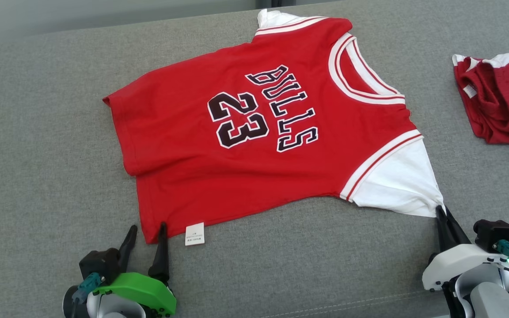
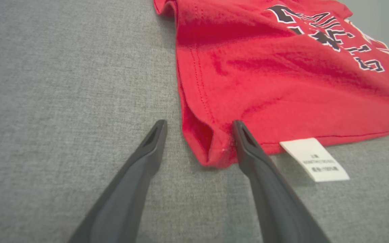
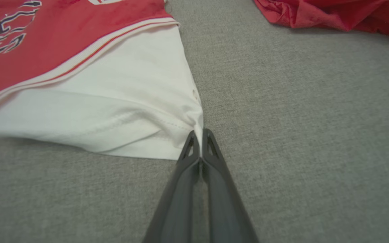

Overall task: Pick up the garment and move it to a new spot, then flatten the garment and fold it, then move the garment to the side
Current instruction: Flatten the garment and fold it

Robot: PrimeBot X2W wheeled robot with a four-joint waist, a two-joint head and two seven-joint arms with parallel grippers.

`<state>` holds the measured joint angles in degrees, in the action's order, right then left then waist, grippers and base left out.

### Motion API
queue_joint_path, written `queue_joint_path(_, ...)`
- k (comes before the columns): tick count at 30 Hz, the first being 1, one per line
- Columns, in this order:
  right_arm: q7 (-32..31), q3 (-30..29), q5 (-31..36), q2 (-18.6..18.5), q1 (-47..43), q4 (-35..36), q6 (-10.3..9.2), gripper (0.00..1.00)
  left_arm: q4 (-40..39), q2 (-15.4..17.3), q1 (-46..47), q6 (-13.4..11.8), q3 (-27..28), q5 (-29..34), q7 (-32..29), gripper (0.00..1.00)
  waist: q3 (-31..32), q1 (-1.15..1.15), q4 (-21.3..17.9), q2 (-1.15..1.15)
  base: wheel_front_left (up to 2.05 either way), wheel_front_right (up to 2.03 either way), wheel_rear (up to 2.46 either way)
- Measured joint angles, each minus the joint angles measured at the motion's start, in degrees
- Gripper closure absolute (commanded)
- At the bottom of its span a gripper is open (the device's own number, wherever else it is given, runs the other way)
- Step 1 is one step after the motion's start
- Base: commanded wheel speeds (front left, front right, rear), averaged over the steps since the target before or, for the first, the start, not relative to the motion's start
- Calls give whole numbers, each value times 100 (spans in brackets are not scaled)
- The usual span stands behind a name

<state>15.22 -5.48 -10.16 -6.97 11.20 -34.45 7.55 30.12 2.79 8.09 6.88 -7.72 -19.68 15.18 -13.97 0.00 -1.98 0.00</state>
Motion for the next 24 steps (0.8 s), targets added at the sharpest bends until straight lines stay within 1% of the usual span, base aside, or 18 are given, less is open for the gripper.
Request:
queue_joint_path(1, 0, 4, -1, 2, 2, 8, 0, 100, 38, 0, 23, 11, -29, -1, 1, 93, -2, 0, -4, 0, 0, 0, 0)
queue_joint_path(2, 0, 5, -3, 4, 3, 14, 0, 100, 74, 4, 45, 12, -62, -14, 1, 100, -2, 0, -6, 0, 0, 0, 0)
queue_joint_path(10, -8, -30, -13, 44, -32, 25, -1, 100, 227, 4, 27, 41, -312, -112, -3, 100, 203, 0, 8, 0, 0, 0, 0)
queue_joint_path(14, -9, -33, -82, 80, -216, 188, -1, 100, 109, -2, -207, 44, -178, -156, -5, 100, 478, 0, 30, 0, 0, 0, 0)
queue_joint_path(16, -10, -24, -136, 98, -332, 338, -1, 100, 13, 0, -302, 44, -82, -148, -5, 100, 649, 0, 43, 0, 0, 0, 0)
queue_joint_path(20, -18, -12, -279, 99, -428, 856, -1, 100, -118, 14, -316, 49, -53, -65, -5, 100, 994, 0, 81, 0, 0, 0, 0)
queue_joint_path(22, -18, 40, -298, 56, -354, 1131, -1, 100, -154, 68, -135, 49, -73, -40, -5, 100, 1118, 0, 109, 0, 0, 0, 0)
queue_joint_path(24, -18, 155, -325, -32, -138, 1362, -2, 100, -178, 212, 226, 49, -130, -31, -5, 100, 1160, 0, 150, 0, 0, 0, 0)
